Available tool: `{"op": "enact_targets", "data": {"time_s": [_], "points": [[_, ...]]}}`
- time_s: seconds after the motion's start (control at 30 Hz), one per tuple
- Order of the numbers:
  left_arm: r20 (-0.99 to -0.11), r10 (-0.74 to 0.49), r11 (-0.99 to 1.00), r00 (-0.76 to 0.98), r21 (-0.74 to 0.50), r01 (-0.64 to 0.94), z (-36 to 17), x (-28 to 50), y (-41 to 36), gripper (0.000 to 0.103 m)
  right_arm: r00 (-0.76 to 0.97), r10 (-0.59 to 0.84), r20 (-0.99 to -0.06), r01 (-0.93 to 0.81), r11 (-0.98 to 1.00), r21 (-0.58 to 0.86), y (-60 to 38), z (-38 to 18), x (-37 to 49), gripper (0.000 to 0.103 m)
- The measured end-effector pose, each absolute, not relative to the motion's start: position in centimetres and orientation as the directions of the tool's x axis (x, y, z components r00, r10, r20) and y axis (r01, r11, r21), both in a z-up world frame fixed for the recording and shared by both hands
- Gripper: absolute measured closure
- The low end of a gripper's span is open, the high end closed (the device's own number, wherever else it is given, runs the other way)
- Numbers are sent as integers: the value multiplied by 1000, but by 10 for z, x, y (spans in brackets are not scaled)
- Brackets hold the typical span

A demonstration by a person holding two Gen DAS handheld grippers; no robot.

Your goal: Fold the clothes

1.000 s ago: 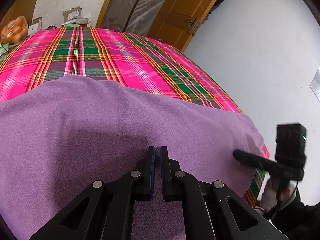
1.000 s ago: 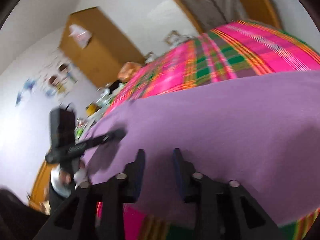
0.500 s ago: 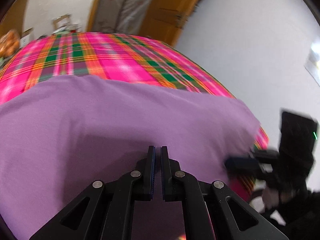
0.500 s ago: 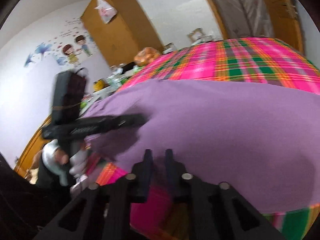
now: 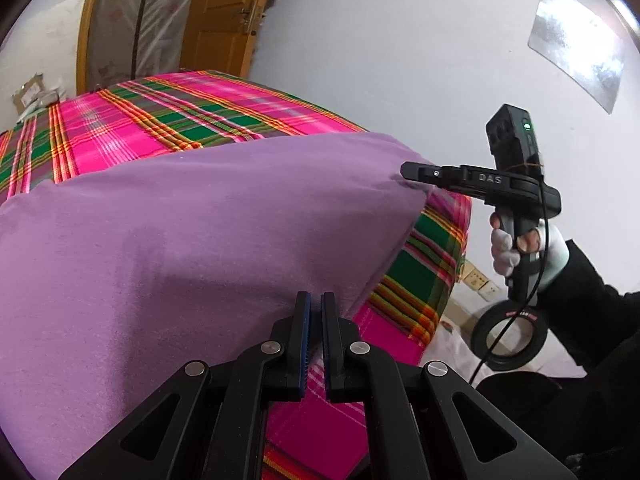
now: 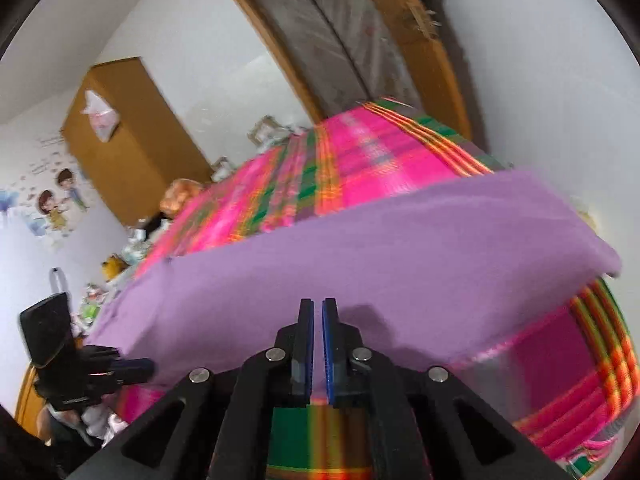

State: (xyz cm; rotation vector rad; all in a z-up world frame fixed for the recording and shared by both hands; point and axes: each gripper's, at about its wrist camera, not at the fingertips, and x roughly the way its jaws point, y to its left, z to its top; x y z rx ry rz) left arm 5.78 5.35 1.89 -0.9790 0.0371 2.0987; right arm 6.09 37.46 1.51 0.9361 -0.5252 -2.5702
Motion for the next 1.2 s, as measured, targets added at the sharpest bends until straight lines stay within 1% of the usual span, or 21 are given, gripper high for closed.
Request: {"op": "enact_targets", "data": {"time_s": [0.1,0.2,0.3,0.33,0.4,0.5,0.67,0.8,0.83,0.87,0.93,1.03,1.07,1.13,1.2], "points": [[-642,662,-685,-387,-308,-661,22,52,52,98,-678,-503,-536,307,-856,416,338,20,60,98],[-660,652,-686,-374,-302,-662,18,49,56,98,-626,-559,-544,397,-829,395,308,16,60,98],[-662,657,-668,-359,-291,-685,17,54,56,98,-573,-586,-573,480,-806,345,290,4,68,96],[-660,662,-661,-354,-291,-692,17,55,56,98,-559,-598,-575,494,-797,347,291,5,71,94],[-655,675,-649,-340,-308,-695,16,54,54,98,-533,-614,-583,515,-781,352,293,5,74,94],[-648,684,-648,-335,-328,-688,17,52,51,98,-533,-591,-606,532,-790,303,291,12,77,94],[-628,658,-709,-416,-331,-622,25,44,29,98,-608,-567,-556,498,-817,289,290,20,73,94],[-615,625,-760,-481,-338,-556,30,36,7,98,-675,-470,-569,365,-883,296,328,12,66,94],[-616,615,-772,-492,-342,-536,30,33,1,98,-687,-448,-571,318,-893,318,343,8,64,95],[-619,606,-781,-500,-346,-520,29,31,-4,98,-695,-452,-559,284,-887,364,361,3,65,100],[-625,598,-789,-502,-348,-507,26,29,-8,98,-704,-455,-546,236,-874,425,386,1,68,100],[-634,586,-799,-505,-350,-488,23,26,-14,98,-704,-434,-562,221,-886,408,392,9,68,98],[-637,582,-803,-505,-350,-482,22,25,-15,98,-704,-430,-565,222,-889,399,390,12,67,92],[-640,577,-806,-508,-344,-482,21,25,-14,98,-703,-445,-554,248,-884,396,383,19,65,86],[-639,574,-807,-512,-338,-484,23,27,-13,98,-696,-477,-537,297,-872,390,367,25,64,86]]}}
